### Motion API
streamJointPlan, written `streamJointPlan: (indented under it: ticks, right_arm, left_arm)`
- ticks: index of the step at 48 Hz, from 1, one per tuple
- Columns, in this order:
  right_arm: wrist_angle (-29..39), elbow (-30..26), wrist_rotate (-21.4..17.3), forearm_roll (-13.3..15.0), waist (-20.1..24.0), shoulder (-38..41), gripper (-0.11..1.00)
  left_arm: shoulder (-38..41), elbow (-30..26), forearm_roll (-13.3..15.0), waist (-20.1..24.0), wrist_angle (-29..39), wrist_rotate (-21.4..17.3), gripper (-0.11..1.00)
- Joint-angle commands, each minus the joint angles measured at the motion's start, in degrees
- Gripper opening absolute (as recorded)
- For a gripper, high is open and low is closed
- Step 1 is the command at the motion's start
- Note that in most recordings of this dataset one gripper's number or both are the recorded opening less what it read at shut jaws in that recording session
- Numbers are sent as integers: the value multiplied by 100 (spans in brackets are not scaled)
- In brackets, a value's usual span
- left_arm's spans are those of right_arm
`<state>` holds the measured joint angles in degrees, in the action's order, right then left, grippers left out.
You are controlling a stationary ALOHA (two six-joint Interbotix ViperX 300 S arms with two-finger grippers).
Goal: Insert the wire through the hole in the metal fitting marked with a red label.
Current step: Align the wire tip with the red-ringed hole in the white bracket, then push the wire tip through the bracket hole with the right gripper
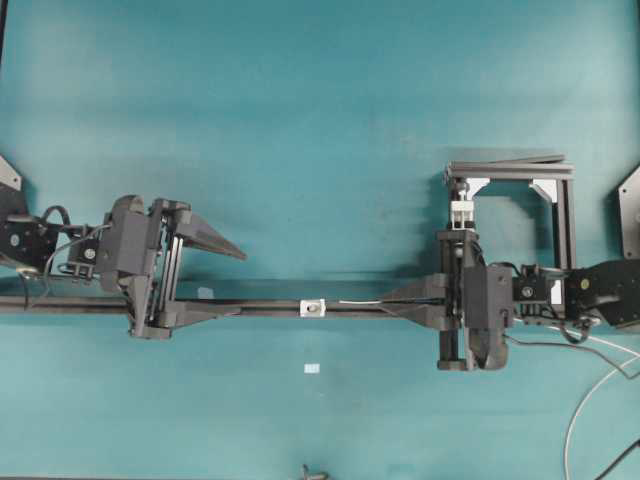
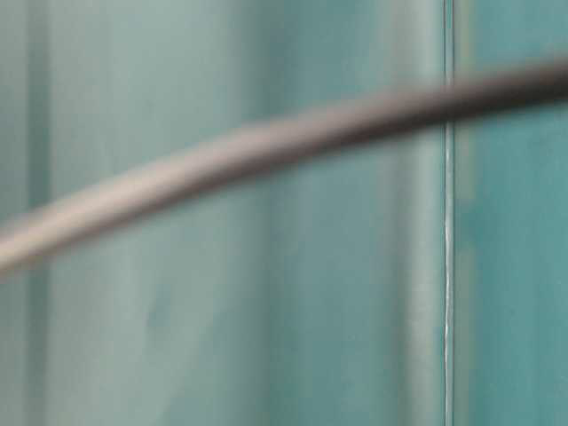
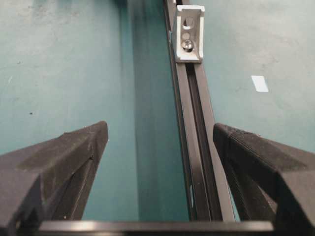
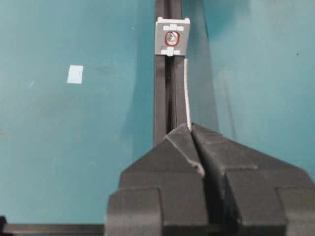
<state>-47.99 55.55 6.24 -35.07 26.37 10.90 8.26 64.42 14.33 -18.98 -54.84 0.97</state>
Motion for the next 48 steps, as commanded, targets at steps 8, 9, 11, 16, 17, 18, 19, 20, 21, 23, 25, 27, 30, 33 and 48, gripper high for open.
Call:
streamJointPlan:
  ticks: [8, 9, 11, 16, 17, 18, 19, 20, 21, 23, 25, 27, 30, 33, 48]
  right_arm:
    - [-18, -141, 0, 114, -62, 9, 1]
    - [-18, -141, 0, 114, -70, 18, 1]
    - [-18, -158, 0, 132, -79, 26, 1]
    - [0, -193, 0, 202, -88, 53, 1]
    - [0, -202, 0, 237, -88, 53, 1]
    - [9, -202, 0, 255, -88, 62, 1]
    - [18, -211, -9, 290, -88, 62, 1]
    - [18, -211, -9, 299, -88, 62, 1]
    - [18, -211, -9, 308, -88, 62, 1]
    - [18, -220, -9, 316, -105, 70, 1]
    - [18, -220, -18, 316, -114, 70, 1]
    - [18, -229, -18, 316, -123, 79, 1]
    - [18, -237, -18, 334, -149, 88, 1]
    - [18, -246, -9, 334, -167, 97, 1]
    - [18, -299, -9, 413, -264, 149, 1]
  left_arm:
    - [-62, -53, 18, -18, -35, -9, 51]
    - [-53, -44, 18, -18, -35, -9, 51]
    - [-53, -44, 18, -18, -35, -9, 51]
    - [-62, -53, 18, -18, -35, -9, 51]
    - [-62, -53, 18, -18, -35, -9, 51]
    - [-62, -62, 18, -18, -26, -9, 51]
    - [-62, -62, 18, -18, -35, -9, 51]
    - [-62, -62, 18, -18, -35, -9, 51]
    - [-62, -62, 18, -18, -35, -9, 51]
    - [-62, -70, 18, -18, -35, -9, 51]
    - [-62, -70, 18, -18, -35, -9, 51]
    - [-62, -70, 18, -18, -35, -9, 51]
    - [-62, -70, 18, -18, -26, -9, 51]
    - [-62, -62, 18, -18, -35, -9, 51]
    - [-62, -70, 18, -18, -35, -26, 51]
